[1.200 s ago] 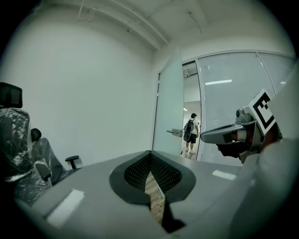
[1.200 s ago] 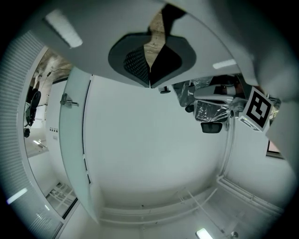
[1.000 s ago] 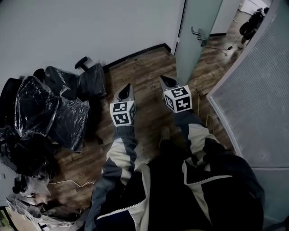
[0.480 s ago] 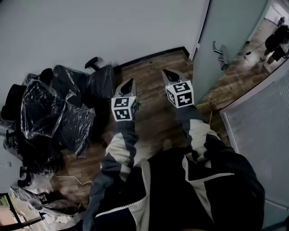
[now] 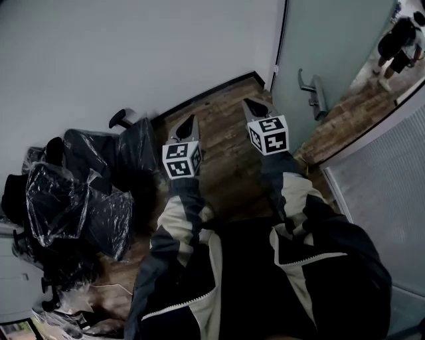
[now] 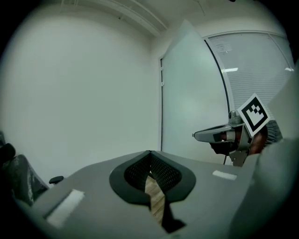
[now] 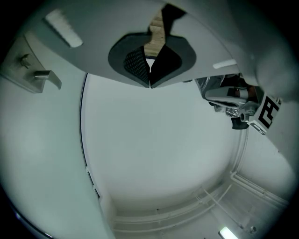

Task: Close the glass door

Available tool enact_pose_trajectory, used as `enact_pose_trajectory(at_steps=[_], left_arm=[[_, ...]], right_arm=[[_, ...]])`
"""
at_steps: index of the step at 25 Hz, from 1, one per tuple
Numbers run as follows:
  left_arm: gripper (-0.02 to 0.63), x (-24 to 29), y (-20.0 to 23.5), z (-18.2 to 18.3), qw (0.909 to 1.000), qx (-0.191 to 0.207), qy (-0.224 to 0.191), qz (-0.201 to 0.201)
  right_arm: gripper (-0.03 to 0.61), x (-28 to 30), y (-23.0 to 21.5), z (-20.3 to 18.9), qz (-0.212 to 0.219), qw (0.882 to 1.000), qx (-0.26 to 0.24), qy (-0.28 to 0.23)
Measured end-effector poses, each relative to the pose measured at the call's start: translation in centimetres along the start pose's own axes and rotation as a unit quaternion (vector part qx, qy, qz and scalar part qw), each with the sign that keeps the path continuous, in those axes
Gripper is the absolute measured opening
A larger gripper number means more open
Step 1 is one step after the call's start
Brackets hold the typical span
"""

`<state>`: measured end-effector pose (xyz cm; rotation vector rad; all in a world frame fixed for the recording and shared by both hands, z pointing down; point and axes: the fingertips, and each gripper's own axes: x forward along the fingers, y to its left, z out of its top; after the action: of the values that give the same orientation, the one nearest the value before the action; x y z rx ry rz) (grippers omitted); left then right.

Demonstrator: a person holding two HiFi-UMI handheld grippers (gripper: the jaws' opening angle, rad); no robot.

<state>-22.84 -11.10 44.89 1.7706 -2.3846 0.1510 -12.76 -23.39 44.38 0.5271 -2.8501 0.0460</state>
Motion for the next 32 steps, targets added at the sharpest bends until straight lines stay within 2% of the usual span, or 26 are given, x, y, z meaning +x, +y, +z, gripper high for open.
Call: enact_pose_trajectory(at_steps=[3, 7, 11, 14, 18, 25, 29, 32], left_arm=[[0.002, 4.0, 0.3, 0.5, 0.9997, 0.004, -0.004, -0.022], [0.002, 9.9, 1.3, 1.3, 0.9969, -0.026, -0.011, -0.073], [0.002, 16.3, 0.4, 2.6, 0.9877, -0.015, -0.005, -0.156], [0.002, 19.6, -2.1, 3.0, 0.9715, 0.012, 0.002, -0.237], [0.002, 23.2, -3.9, 3.4, 0.9508, 0.046, 0.008, -0.306], [0.002, 26.7, -12.3, 3.9, 0.8982, 0.07, 0.012, -0.434], [0.002, 25.6, -18.4, 4.4, 0.8652, 0.078, 0.011, -0.495], [0.002, 24.6, -22.5, 4.6, 0.8442, 0.086, 0.01, -0.529]], right_arm=[[0.012, 1.9, -2.5, 0.2, -0.024, 1.0, -0.003, 0.002], [0.011, 4.6, -6.0, 0.2, -0.071, 0.997, -0.002, 0.013], [0.012, 5.7, -10.5, 1.1, -0.149, 0.988, 0.018, 0.025], [0.011, 5.8, -12.7, 2.3, -0.208, 0.978, 0.026, 0.022], [0.011, 6.3, -15.0, 2.6, -0.274, 0.961, 0.034, 0.021], [0.012, -0.8, -19.1, -0.1, -0.403, 0.912, 0.068, 0.042], [0.012, -6.5, -20.0, -1.6, -0.46, 0.882, 0.085, 0.053], [0.012, -10.1, -20.4, -2.7, -0.491, 0.864, 0.098, 0.052]])
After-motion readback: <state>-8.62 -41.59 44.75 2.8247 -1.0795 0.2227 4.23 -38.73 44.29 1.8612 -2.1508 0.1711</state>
